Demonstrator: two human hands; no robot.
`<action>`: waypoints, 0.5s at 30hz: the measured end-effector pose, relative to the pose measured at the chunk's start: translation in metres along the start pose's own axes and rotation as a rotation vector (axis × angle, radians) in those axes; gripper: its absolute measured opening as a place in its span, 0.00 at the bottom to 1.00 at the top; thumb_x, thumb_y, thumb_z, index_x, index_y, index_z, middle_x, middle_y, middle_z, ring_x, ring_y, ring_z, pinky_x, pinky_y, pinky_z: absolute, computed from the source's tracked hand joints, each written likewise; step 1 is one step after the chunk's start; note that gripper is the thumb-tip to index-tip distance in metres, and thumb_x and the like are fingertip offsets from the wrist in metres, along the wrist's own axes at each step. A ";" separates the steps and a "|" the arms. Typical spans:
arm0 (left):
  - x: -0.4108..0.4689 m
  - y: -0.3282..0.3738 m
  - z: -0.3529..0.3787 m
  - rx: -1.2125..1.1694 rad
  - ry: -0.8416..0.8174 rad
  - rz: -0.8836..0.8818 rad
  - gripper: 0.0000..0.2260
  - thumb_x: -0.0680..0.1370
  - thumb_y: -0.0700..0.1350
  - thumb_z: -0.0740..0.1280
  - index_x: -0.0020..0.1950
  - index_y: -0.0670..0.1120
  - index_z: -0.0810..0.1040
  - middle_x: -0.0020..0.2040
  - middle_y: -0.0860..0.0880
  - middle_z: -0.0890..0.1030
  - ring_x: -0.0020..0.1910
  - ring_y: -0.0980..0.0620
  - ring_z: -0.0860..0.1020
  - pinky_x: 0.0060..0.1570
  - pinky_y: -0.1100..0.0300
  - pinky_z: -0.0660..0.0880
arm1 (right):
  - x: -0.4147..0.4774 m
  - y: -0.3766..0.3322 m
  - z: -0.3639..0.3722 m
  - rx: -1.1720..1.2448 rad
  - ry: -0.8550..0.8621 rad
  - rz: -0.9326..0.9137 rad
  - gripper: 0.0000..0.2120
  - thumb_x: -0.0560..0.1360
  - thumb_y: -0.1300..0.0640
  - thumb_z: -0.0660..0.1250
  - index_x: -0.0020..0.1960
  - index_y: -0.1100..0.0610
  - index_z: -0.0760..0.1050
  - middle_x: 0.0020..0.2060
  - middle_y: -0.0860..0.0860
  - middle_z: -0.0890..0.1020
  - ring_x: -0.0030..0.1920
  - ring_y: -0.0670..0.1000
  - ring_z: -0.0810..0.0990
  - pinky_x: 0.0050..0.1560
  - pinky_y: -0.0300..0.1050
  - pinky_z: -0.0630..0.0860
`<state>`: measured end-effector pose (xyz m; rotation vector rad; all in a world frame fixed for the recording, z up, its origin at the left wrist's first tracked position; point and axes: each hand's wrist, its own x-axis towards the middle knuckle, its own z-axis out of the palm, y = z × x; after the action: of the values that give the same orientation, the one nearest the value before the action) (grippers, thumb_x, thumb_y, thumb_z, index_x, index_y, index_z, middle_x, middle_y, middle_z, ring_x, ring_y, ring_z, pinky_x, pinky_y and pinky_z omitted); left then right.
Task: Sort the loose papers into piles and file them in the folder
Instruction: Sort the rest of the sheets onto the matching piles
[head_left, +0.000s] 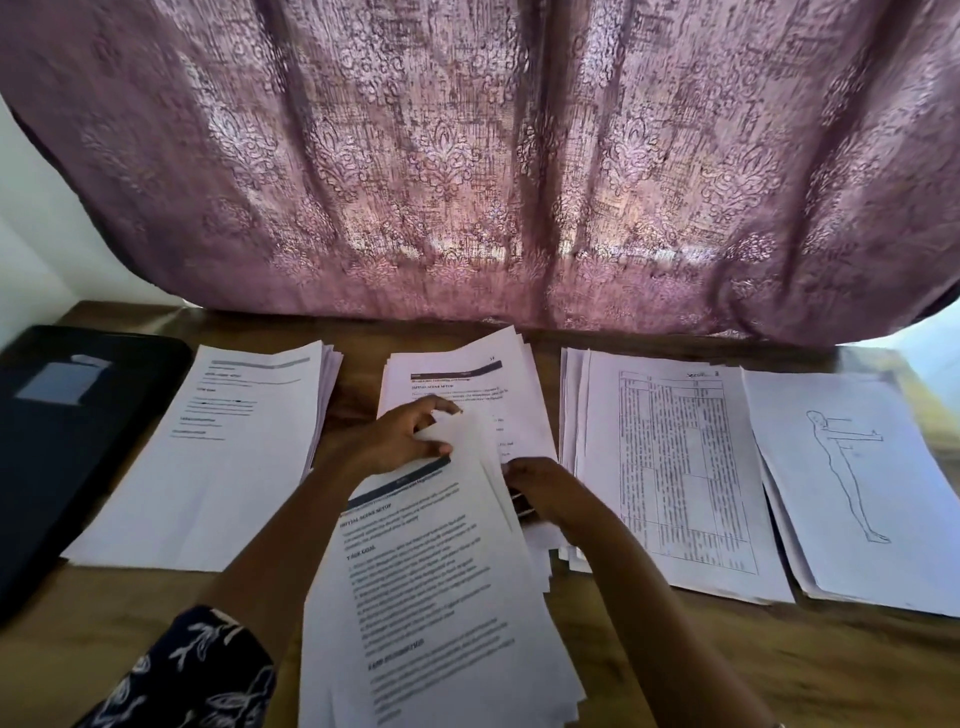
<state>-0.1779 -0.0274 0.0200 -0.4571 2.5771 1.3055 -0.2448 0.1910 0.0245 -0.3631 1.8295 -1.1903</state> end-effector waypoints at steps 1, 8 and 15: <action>-0.001 -0.001 0.002 0.060 -0.030 -0.002 0.20 0.77 0.47 0.70 0.68 0.54 0.69 0.61 0.55 0.71 0.59 0.55 0.71 0.46 0.75 0.67 | 0.003 -0.003 -0.005 -0.090 0.030 -0.018 0.08 0.81 0.59 0.60 0.49 0.60 0.76 0.42 0.56 0.82 0.40 0.54 0.81 0.45 0.45 0.80; 0.027 -0.005 0.005 0.202 0.460 0.086 0.19 0.75 0.56 0.69 0.62 0.48 0.78 0.60 0.47 0.79 0.59 0.46 0.75 0.57 0.53 0.73 | 0.054 -0.036 -0.036 -0.483 0.556 -0.340 0.06 0.77 0.58 0.67 0.53 0.57 0.78 0.48 0.52 0.84 0.44 0.49 0.81 0.44 0.37 0.74; 0.066 0.000 0.033 0.182 0.544 0.052 0.17 0.79 0.56 0.63 0.65 0.52 0.75 0.65 0.50 0.77 0.62 0.48 0.74 0.63 0.52 0.71 | 0.101 -0.043 -0.042 -0.428 0.581 -0.435 0.17 0.75 0.58 0.71 0.62 0.56 0.73 0.58 0.53 0.79 0.55 0.54 0.79 0.54 0.44 0.75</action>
<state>-0.2376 -0.0121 -0.0204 -0.8079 3.1287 1.0559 -0.3436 0.1291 0.0136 -0.7448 2.6200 -1.2696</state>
